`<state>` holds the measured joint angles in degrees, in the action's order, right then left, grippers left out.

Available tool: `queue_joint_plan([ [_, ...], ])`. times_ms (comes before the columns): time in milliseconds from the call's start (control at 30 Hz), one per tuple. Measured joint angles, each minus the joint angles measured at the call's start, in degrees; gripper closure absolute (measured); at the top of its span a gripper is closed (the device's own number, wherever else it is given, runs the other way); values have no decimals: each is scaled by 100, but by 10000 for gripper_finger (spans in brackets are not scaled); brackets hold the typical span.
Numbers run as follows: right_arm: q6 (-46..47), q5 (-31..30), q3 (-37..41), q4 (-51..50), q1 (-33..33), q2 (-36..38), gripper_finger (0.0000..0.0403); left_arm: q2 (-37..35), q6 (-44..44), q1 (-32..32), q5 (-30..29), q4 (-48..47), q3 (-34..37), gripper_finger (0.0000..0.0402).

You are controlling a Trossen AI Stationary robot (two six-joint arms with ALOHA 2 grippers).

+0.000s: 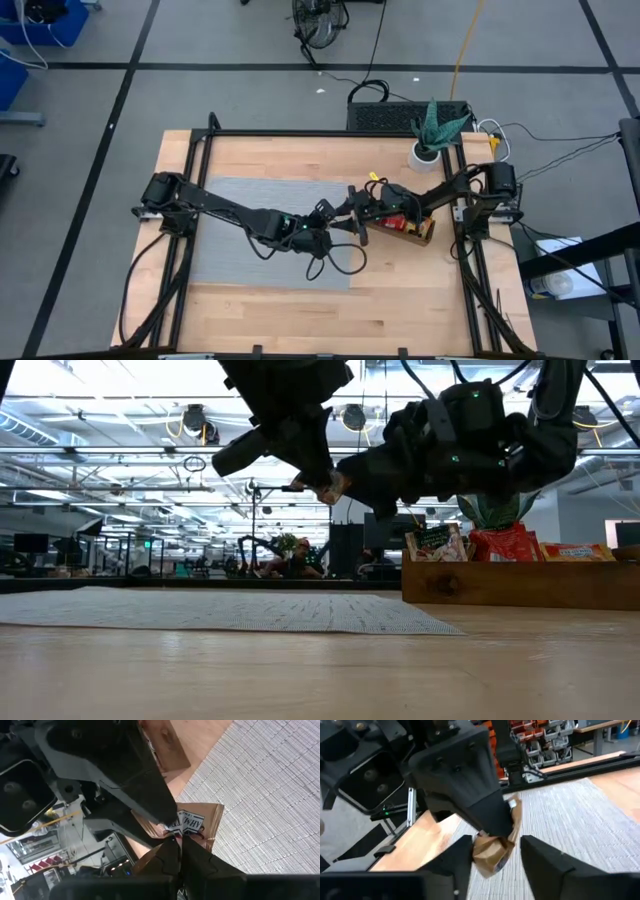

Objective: Pick & Place Tea
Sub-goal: Put the brown tea bag into the left section of the wooden organizer

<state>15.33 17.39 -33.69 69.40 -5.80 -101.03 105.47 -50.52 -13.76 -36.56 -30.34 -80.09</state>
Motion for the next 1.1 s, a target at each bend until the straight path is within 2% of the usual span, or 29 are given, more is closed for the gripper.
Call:
queue_joint_plan([
  [100, -5, 61, 0, -152, 2, 39, 288, 0, 67, 1, 8, -3, 4, 396],
  [233, -357, 85, 0, -181, 18, 44, 382, 0, 368, 0, 7, -7, 7, 388],
  [300, -469, 51, 2, -182, 49, 44, 389, 0, 742, -11, 31, -11, 9, 375],
  [400, -632, 9, 17, -181, 55, 44, 395, -2, 1842, -53, 32, -16, 9, 357],
  [667, -1311, -1308, 528, -236, 117, 581, 397, -505, 3551, -157, 112, -625, 11, 339],
  [767, -1882, -1445, 779, -155, 294, 911, 397, -733, 3909, -13, 137, -616, 11, 345],
  [833, -2176, -1440, 920, -97, 445, 1090, 397, -805, 4053, 157, 602, -527, 11, 352],
  [967, -2573, -1449, 960, -62, 710, 1183, 397, -801, 4370, 650, 2176, -87, 11, 355],
  [1100, -2745, -1469, 948, -154, 798, 1176, 397, -808, 4611, 1102, 3542, 348, 11, 335],
])
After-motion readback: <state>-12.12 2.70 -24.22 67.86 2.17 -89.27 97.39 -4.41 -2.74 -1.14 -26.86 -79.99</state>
